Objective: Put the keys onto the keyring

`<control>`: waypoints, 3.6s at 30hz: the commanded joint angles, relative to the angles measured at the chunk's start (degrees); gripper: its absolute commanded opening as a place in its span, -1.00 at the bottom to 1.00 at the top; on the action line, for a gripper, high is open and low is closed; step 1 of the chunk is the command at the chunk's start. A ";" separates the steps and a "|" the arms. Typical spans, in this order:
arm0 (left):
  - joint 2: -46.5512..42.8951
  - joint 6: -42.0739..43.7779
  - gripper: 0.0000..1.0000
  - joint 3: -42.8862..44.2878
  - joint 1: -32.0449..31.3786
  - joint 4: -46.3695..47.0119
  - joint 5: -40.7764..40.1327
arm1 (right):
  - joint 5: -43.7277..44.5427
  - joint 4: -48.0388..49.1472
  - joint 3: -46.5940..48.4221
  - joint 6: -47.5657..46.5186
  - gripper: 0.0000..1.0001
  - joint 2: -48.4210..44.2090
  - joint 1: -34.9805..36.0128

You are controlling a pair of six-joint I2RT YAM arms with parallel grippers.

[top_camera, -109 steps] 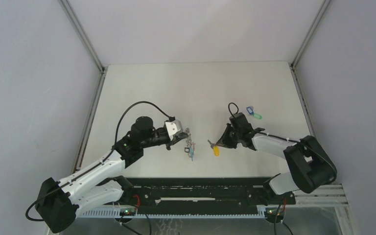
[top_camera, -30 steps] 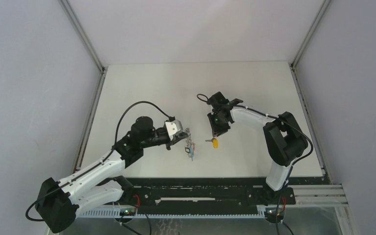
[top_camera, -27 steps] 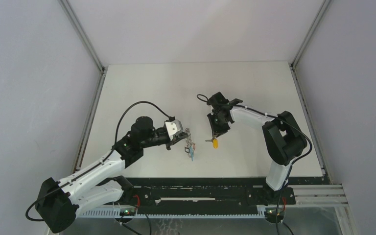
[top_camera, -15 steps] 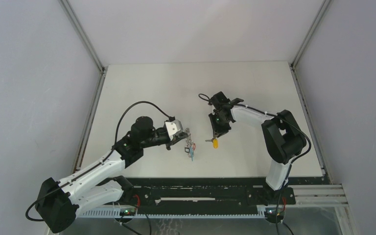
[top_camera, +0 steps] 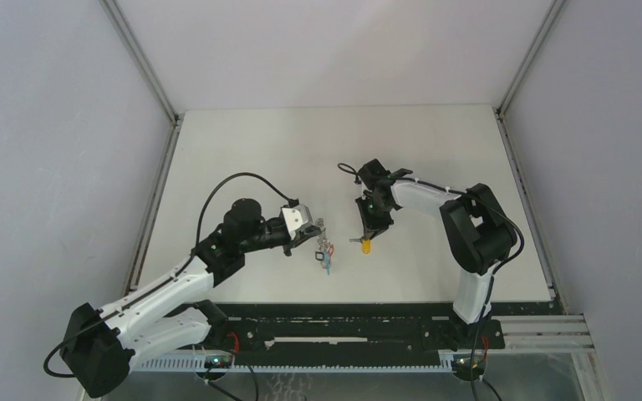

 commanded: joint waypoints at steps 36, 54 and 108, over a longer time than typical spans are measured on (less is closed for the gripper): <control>-0.70 -0.64 -0.99 1.11 0.41 3.13 0.25 | -2.50 -1.04 4.04 -0.39 -0.78 0.86 -0.62; -0.80 -0.63 -1.00 1.09 0.41 3.04 0.16 | -2.34 -1.61 4.00 -1.09 -0.89 2.24 -0.42; -7.98 10.79 -0.99 -1.68 0.46 1.28 6.67 | -42.09 25.62 -16.25 -60.68 -1.00 -44.43 6.48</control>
